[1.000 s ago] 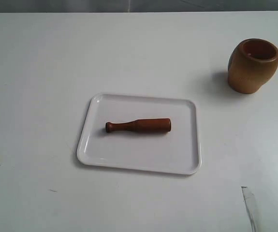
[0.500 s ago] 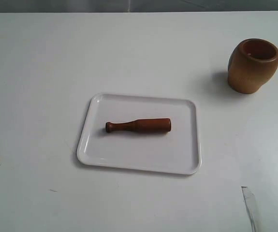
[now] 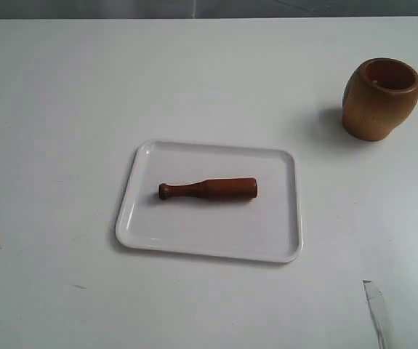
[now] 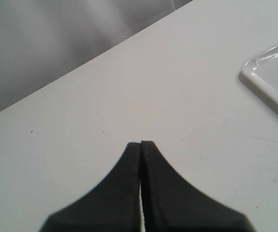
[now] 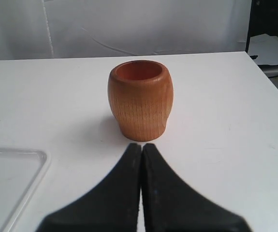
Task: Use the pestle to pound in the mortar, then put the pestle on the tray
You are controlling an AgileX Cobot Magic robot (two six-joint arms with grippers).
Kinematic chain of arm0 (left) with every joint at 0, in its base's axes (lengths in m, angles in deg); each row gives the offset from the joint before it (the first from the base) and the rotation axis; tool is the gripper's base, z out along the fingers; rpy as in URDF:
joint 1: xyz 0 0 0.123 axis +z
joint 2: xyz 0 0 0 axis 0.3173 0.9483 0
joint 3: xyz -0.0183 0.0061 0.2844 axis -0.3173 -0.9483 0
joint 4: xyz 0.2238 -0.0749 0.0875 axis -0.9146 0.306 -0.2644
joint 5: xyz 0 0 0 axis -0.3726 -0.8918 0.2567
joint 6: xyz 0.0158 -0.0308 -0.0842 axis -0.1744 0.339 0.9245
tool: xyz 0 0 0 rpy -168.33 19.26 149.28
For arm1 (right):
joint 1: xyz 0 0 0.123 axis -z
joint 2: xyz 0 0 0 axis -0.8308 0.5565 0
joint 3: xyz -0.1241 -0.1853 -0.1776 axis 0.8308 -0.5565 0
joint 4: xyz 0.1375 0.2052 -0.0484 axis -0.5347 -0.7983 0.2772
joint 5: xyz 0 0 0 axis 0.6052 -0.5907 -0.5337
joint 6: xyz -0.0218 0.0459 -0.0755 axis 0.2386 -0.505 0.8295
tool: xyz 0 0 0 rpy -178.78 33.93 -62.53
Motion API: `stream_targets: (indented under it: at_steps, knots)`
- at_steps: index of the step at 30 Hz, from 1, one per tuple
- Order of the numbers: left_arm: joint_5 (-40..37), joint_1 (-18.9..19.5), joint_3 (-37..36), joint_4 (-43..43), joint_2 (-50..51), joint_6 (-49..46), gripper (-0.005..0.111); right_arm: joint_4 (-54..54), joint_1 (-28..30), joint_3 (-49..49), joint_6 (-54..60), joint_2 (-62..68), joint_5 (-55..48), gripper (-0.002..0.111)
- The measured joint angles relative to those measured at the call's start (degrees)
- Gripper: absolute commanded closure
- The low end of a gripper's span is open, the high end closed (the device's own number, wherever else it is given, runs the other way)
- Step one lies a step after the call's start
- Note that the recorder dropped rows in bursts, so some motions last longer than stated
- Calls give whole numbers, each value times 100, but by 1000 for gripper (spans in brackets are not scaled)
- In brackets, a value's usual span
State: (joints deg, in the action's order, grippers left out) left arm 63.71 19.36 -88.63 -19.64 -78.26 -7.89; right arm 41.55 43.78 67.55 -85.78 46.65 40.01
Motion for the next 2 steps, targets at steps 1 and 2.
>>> stream_targets:
  at_steps: [1, 2]
  knots:
    - [0, 0, 0, 0, 0, 0, 107, 0, 0, 0, 0, 0, 0, 108]
    - [0, 0, 0, 0, 0, 0, 107, 0, 0, 0, 0, 0, 0, 108]
